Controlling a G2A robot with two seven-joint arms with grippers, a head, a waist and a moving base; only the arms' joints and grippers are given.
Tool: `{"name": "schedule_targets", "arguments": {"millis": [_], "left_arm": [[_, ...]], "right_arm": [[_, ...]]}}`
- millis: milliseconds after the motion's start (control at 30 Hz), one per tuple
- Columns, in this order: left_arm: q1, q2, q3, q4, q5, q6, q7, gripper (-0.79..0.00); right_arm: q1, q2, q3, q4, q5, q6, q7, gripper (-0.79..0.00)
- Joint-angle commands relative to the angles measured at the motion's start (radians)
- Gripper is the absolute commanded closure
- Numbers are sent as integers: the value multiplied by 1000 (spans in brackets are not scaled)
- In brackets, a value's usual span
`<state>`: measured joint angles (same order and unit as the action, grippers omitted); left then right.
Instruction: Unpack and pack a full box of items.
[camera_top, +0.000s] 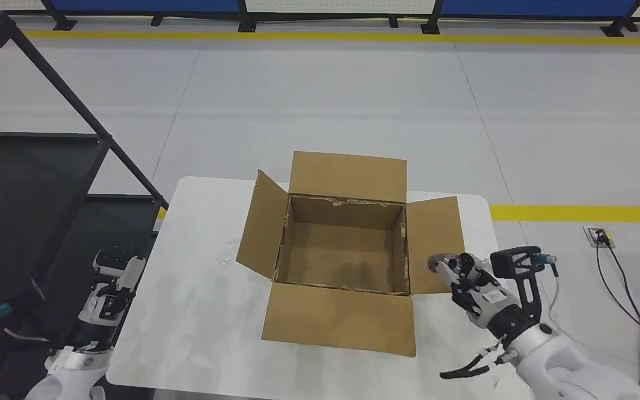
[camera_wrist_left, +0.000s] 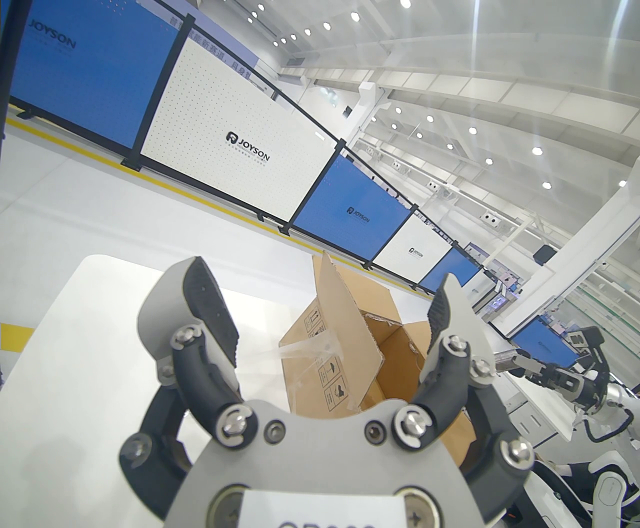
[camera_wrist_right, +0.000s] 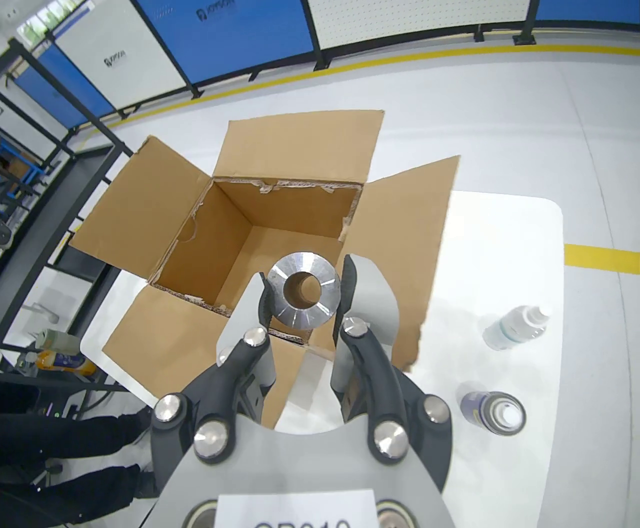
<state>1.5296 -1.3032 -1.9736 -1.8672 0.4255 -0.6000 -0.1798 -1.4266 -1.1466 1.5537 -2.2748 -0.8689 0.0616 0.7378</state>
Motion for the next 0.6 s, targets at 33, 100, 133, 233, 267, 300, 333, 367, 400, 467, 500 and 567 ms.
{"name": "schedule_targets", "arguments": {"millis": [33,100,133,233,267,300,333,367,400,467,500,567], "left_arm": [[0,0,0,0,0,0,0,-785],[0,0,0,0,0,0,0,-785],[0,0,0,0,0,0,0,-785],[0,0,0,0,0,0,0,-785],[0,0,0,0,0,0,0,-785],[0,0,0,0,0,0,0,-785],[0,0,0,0,0,0,0,-785],[0,0,0,0,0,0,0,-785],[0,0,0,0,0,0,0,-785],[0,0,0,0,0,0,0,-785],[0,0,0,0,0,0,0,-785],[0,0,0,0,0,0,0,-785]], "right_arm": [[143,-7,-144,63,-56,28,71,0],[244,-16,-246,122,-98,55,114,0],[310,-25,-318,169,-114,72,136,0],[456,-52,-470,287,-140,118,166,0],[504,-62,-515,330,-158,142,170,0],[534,-70,-549,361,-171,157,173,0],[595,-89,-614,423,-160,172,184,0],[643,-103,-654,475,-159,190,187,0],[674,-113,-680,510,-167,207,183,0],[751,-146,-758,607,-142,236,177,0],[787,-162,-788,657,-131,252,168,0],[867,-202,-853,779,-97,276,154,0]]}}
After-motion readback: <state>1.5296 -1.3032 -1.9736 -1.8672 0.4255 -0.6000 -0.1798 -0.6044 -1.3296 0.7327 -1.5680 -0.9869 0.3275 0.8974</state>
